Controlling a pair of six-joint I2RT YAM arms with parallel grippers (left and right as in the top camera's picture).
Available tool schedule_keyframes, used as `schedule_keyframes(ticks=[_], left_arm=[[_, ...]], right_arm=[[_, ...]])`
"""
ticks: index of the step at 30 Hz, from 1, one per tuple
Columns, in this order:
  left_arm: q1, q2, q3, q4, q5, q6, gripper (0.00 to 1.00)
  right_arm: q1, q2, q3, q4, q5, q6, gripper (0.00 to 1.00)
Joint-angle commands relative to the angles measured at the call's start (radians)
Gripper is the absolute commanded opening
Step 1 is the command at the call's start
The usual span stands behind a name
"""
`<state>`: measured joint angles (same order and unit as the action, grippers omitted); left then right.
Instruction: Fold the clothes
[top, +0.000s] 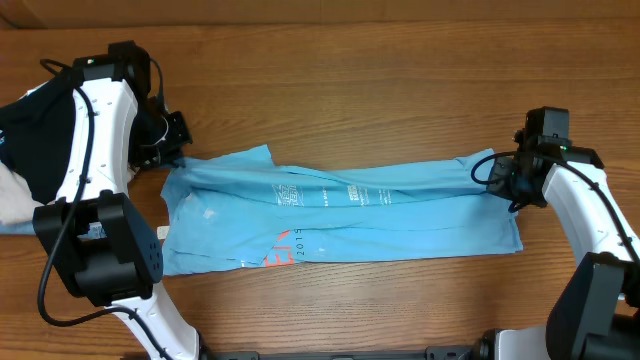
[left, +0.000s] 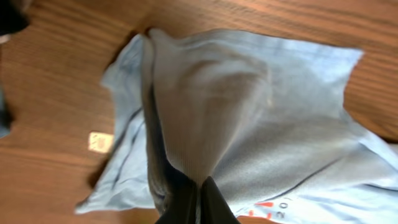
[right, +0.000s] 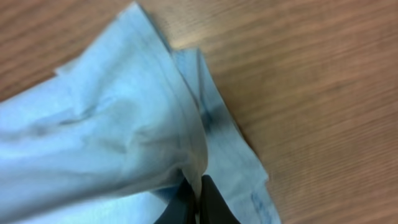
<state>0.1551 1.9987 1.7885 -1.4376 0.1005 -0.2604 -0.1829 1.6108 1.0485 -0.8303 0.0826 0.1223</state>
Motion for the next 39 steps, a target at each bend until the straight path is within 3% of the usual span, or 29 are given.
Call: schedule_keyframes(ticks=[1, 14, 26, 39], left_arm=[[0.0, -0.023, -0.02, -0.023, -0.068, -0.01, 0.04], [-0.005, -0.036, -0.227, 0.011, -0.067, -0.01, 0.04], [-0.005, -0.204, -0.412, 0.032, -0.022, -0.002, 0.04], [-0.005, -0.38, -0.463, 0.027, -0.007, -0.002, 0.06]], right_arm=[[-0.026, -0.032, 0.014, -0.027, 0.021, 0.121, 0.04], [-0.156, -0.032, 0.014, -0.142, 0.0, 0.276, 0.04], [-0.166, -0.031, 0.013, -0.142, -0.041, 0.271, 0.04], [-0.165, -0.031, 0.011, -0.124, -0.085, 0.263, 0.04]])
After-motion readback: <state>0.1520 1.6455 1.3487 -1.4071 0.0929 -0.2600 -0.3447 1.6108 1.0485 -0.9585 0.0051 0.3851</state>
